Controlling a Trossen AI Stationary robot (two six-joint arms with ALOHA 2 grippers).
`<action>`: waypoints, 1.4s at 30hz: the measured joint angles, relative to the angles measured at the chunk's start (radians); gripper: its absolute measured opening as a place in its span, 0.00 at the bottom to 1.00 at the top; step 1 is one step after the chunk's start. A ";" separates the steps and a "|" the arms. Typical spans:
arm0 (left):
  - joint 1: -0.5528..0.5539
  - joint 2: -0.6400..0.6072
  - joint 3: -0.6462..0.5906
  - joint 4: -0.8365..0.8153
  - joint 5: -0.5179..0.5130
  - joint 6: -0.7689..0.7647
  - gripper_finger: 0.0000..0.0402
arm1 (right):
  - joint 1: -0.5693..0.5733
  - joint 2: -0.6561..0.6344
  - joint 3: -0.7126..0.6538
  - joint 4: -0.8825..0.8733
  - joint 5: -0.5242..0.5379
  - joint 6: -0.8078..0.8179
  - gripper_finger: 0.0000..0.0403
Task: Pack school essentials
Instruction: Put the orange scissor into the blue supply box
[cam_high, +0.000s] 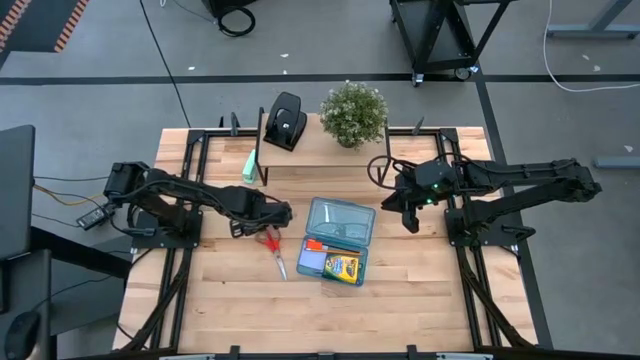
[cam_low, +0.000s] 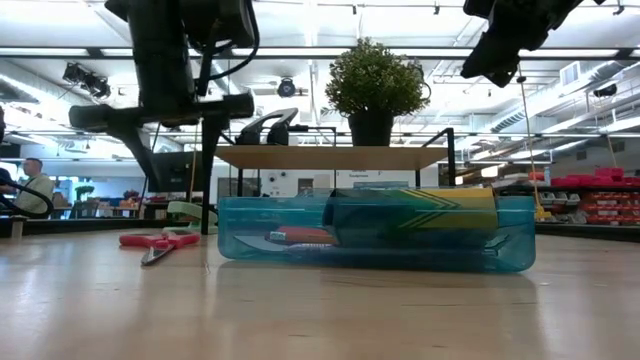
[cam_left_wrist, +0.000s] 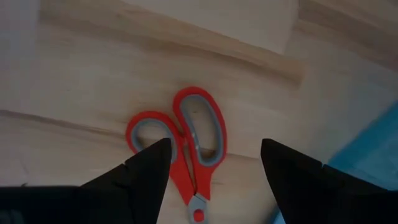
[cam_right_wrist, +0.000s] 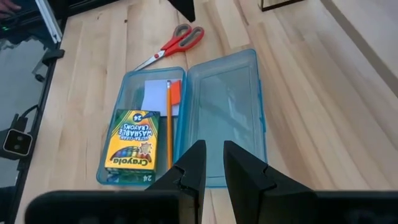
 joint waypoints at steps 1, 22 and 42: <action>0.000 0.001 0.000 -0.004 -0.001 -0.018 0.64 | 0.000 0.000 0.000 0.000 0.006 0.004 0.16; -0.008 0.110 0.000 -0.043 0.063 -0.073 0.64 | 0.000 0.000 0.000 0.001 0.030 0.044 0.16; -0.008 0.140 0.000 0.001 0.090 -0.064 0.60 | 0.000 0.000 0.000 -0.004 0.031 0.040 0.16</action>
